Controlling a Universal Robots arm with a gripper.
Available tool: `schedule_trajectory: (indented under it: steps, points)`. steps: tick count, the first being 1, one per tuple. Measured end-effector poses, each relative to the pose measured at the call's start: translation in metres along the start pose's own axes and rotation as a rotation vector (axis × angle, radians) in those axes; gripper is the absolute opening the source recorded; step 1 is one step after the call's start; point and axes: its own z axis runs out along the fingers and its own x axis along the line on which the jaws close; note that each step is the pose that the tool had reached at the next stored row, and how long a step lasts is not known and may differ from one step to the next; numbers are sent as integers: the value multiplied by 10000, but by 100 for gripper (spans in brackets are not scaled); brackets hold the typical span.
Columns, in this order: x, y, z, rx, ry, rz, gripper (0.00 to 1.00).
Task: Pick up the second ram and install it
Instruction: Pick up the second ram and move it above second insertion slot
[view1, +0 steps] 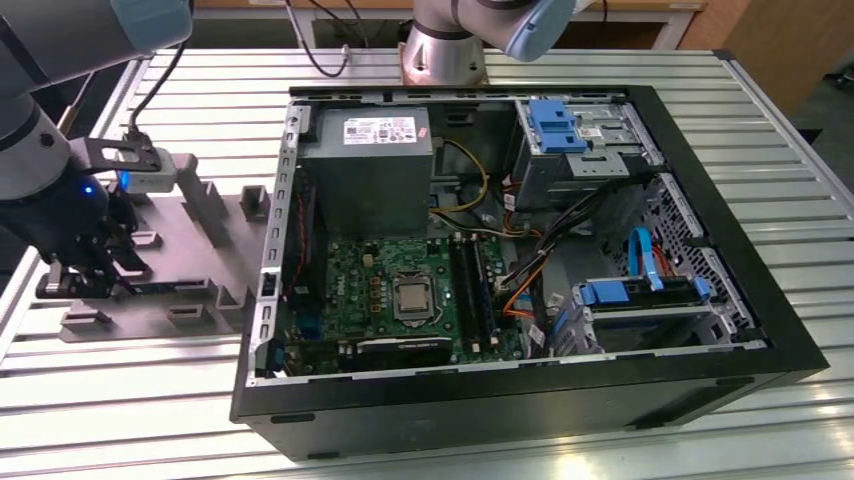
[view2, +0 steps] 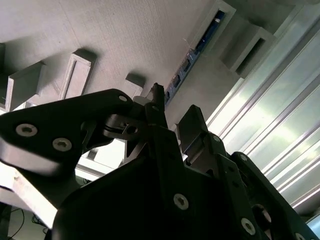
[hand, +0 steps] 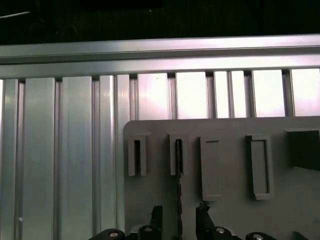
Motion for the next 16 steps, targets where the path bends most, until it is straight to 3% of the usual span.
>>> schedule_trajectory:
  steps: [6,13,16]
  points:
    - [1,2,22,7,-11,-1,40]
    - [4,21,136,53,-19,-2,40]
    - [5,33,156,93,-21,-3,32]
